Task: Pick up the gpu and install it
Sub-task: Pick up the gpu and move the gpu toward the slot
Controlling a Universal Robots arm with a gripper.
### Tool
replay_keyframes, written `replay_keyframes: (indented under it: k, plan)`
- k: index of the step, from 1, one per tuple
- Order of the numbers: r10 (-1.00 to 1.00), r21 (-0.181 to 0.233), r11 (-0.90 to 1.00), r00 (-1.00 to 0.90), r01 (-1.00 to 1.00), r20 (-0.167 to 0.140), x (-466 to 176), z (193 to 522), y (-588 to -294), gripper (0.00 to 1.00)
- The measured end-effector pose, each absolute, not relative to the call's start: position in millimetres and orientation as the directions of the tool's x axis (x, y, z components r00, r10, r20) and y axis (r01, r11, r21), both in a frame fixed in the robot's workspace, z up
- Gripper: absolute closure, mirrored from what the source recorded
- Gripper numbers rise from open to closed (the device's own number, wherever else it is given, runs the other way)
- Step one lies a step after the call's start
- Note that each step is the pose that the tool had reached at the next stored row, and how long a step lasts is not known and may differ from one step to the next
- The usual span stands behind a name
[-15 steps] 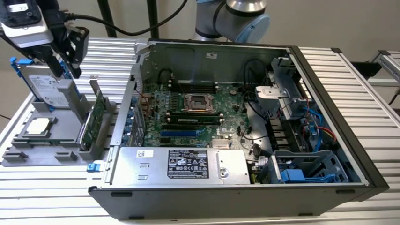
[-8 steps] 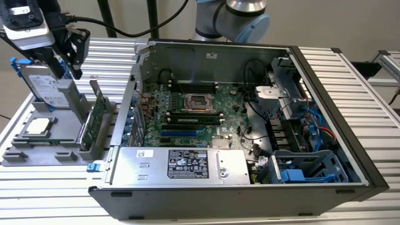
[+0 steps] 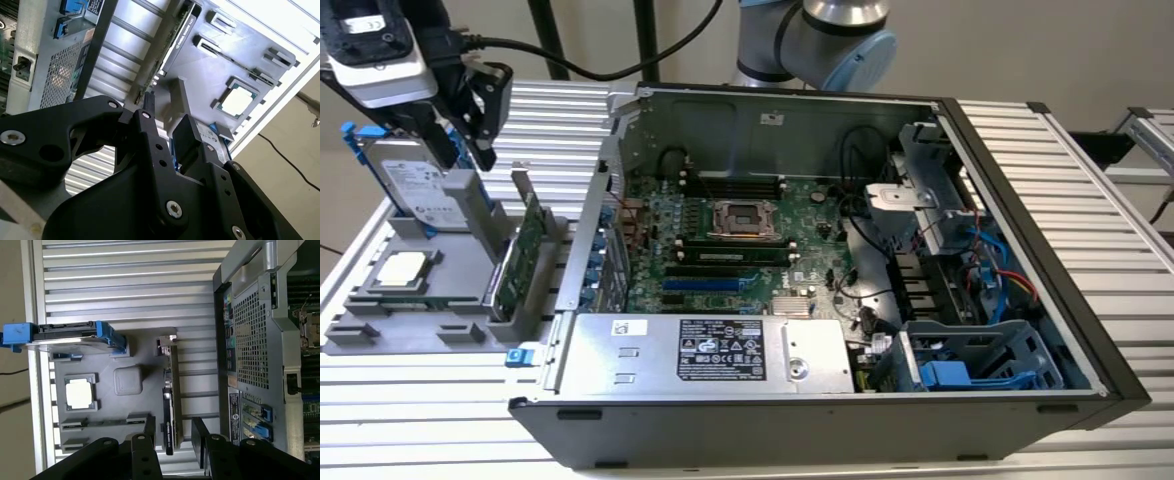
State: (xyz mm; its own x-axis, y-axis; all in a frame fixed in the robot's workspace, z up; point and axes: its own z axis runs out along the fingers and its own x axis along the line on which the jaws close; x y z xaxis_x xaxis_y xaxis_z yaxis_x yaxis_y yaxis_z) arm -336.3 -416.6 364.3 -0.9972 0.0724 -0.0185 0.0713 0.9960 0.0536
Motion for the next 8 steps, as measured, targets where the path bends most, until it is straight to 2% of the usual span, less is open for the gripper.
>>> replay_keyframes:
  k: [8]
  plan:
    - [0.072,0.053,0.996,-0.997,0.071,-0.018,-336.4,361.8,-416.7,0.00]
